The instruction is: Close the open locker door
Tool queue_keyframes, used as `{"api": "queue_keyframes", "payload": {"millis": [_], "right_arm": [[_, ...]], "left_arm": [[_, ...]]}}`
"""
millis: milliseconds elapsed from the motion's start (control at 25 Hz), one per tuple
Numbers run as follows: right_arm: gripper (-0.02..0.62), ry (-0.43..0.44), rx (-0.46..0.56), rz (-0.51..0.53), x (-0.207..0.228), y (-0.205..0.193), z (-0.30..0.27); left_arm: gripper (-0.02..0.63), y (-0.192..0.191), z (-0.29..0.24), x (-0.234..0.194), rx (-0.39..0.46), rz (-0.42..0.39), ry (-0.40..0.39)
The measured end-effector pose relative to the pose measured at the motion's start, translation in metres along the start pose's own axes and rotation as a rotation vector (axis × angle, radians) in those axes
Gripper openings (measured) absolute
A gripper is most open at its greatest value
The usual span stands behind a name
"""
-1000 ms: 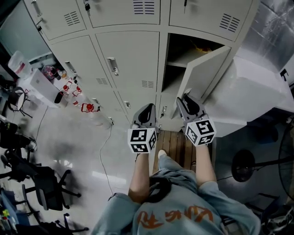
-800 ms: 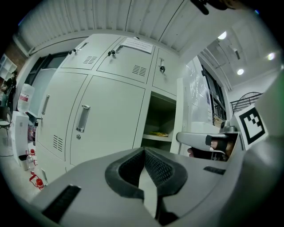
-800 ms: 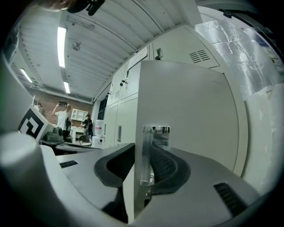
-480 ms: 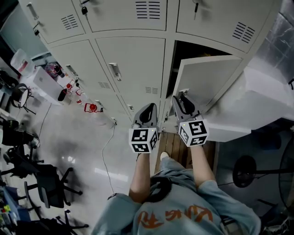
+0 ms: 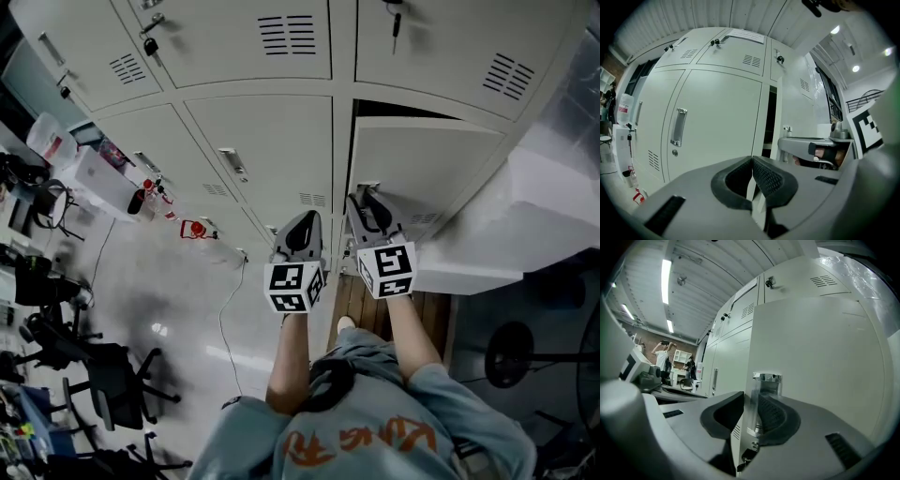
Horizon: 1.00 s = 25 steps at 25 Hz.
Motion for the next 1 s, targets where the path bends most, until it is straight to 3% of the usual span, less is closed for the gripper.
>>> {"api": "queue_keyframes", "payload": {"millis": [480, 1000], "right_arm": [[0.038, 0.005, -0.001, 0.033, 0.02, 0.007, -0.033], [0.026, -0.054, -0.012, 0.034, 0.031, 0.007, -0.044]], "left_arm": [[0.02, 0.017, -0.048, 0.008, 0.034, -0.035, -0.017], [0.02, 0.027, -0.078, -0.002, 0.066, -0.02, 0.029]]}}
Point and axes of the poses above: the fingertips, and each gripper's own axes: z backward along the fingers, x to its right, y out of its top, the point moved 2 cm from there along z, backward along the fingers, and after that the axes turned 1 degree about y, right-handed, at the moved point
